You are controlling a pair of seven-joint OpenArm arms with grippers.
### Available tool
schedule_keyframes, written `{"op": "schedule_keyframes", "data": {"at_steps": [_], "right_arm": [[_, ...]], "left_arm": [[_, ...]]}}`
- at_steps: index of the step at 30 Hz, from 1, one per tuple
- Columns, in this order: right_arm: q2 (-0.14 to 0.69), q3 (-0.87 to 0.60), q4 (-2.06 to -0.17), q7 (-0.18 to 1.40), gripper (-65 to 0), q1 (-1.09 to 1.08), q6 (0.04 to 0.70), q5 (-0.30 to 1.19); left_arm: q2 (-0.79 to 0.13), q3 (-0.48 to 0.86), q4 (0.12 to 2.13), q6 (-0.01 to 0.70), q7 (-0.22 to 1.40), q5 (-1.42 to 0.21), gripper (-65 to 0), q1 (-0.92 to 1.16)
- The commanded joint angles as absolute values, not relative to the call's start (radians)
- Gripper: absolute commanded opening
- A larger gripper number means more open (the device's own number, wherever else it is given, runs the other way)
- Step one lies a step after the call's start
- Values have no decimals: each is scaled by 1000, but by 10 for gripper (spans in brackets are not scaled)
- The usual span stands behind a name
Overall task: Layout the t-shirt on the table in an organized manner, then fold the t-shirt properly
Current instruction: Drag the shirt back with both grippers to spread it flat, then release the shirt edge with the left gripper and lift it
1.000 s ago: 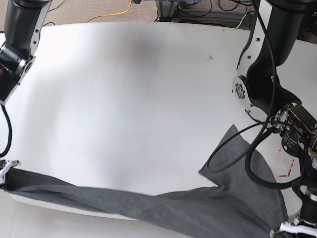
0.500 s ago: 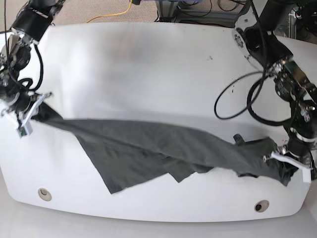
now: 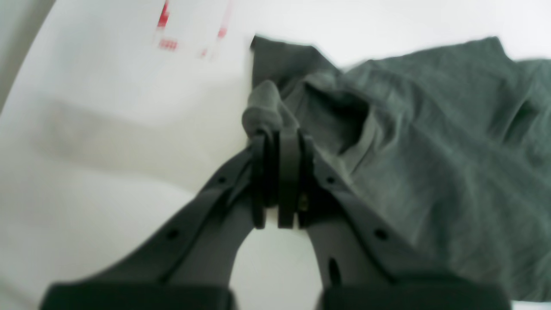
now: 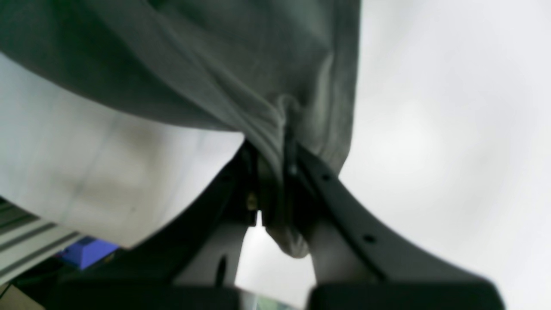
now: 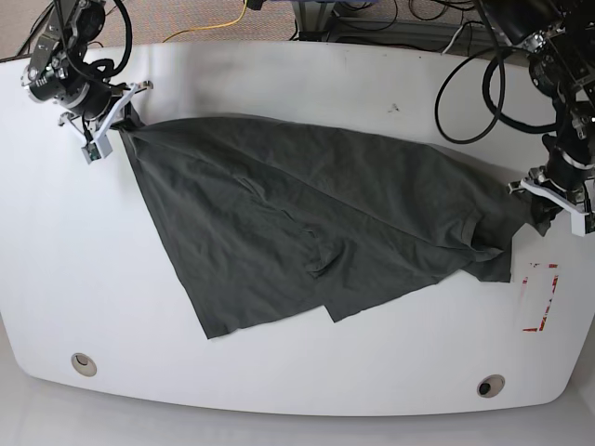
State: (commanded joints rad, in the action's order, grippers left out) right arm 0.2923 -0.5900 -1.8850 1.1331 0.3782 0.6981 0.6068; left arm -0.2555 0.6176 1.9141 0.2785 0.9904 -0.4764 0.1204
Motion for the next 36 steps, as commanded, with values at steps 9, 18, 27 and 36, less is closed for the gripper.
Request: {"op": "schedule_keyframes", "data": {"at_steps": [9, 18, 27, 36], "right_arm": [[289, -593, -1883, 1133, -637, 438, 698, 607], [288, -595, -1883, 1133, -415, 463, 698, 607], [288, -595, -1888, 1133, -222, 463, 698, 607], [288, -595, -1905, 1133, 0, 461, 698, 608]], "left_arm": [[-265, 665, 1914, 278, 989, -475, -646, 219], [-285, 668, 1914, 280, 990, -476, -646, 268], [-320, 662, 1916, 280, 992, -476, -643, 318], [-321, 671, 1917, 280, 1030, -476, -262, 323]]}}
